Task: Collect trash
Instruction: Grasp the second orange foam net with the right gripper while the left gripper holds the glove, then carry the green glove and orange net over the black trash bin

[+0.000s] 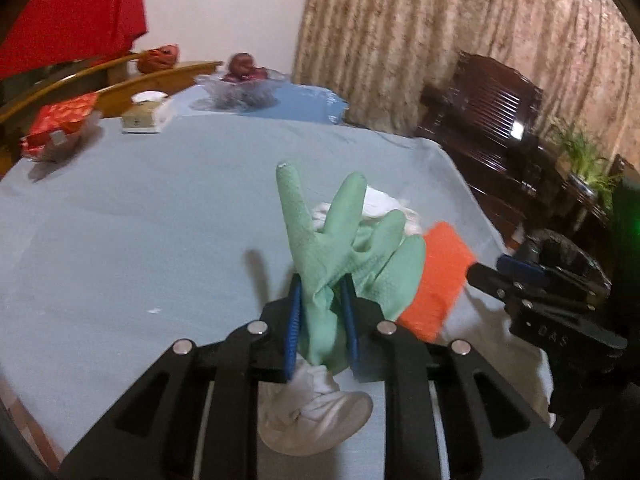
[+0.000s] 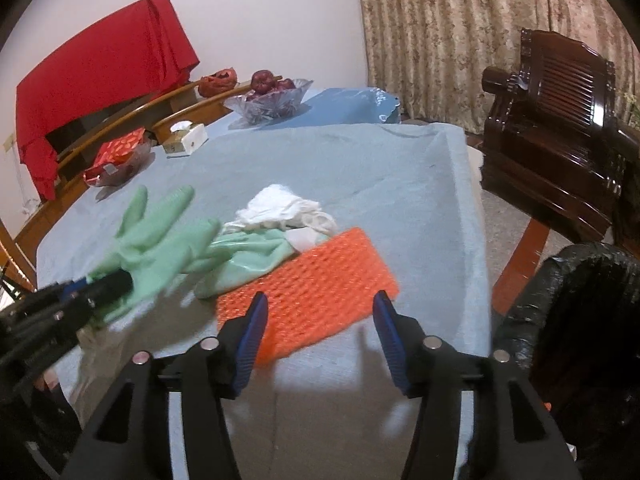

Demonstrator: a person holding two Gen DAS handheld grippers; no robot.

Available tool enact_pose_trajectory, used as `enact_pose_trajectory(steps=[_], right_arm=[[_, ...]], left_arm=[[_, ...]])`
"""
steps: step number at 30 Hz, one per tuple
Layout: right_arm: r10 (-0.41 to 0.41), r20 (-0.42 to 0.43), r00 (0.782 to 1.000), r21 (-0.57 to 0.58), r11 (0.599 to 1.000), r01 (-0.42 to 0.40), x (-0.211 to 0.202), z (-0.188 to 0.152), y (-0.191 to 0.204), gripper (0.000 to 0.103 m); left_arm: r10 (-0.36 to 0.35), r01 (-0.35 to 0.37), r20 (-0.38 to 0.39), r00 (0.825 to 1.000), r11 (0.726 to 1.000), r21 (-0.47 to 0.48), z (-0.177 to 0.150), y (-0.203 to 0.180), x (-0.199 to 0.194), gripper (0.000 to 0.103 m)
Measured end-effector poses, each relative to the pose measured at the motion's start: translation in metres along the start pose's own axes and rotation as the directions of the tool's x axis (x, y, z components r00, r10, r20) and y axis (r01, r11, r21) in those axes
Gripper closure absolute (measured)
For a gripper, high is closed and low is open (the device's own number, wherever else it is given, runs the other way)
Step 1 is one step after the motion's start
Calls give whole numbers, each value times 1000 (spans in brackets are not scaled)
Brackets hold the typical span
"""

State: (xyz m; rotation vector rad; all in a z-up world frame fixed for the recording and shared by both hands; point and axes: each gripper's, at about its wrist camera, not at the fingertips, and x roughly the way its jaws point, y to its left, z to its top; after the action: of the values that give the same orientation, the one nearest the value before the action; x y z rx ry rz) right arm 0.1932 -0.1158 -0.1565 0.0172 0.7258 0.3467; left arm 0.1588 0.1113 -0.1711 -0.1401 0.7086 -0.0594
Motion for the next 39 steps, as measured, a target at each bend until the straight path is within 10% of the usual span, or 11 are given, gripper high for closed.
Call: enact_pose_trajectory(steps=[15,26,39], right_arm=[[-34,-121,992,-21,999,31,44,-8,14,25],[91,-130,987,-19,995,-95,42,-9,22,80],[82,-18,996,-10,997,-82,-10,12,11,83]], left_arm=[[91,-92,-41,995,995,-32,-4,28,14,85],[93,-94,-47,995,995,-24,-4,25,15,85],[75,-75,-2,997,997,0,10,2,-6,85]])
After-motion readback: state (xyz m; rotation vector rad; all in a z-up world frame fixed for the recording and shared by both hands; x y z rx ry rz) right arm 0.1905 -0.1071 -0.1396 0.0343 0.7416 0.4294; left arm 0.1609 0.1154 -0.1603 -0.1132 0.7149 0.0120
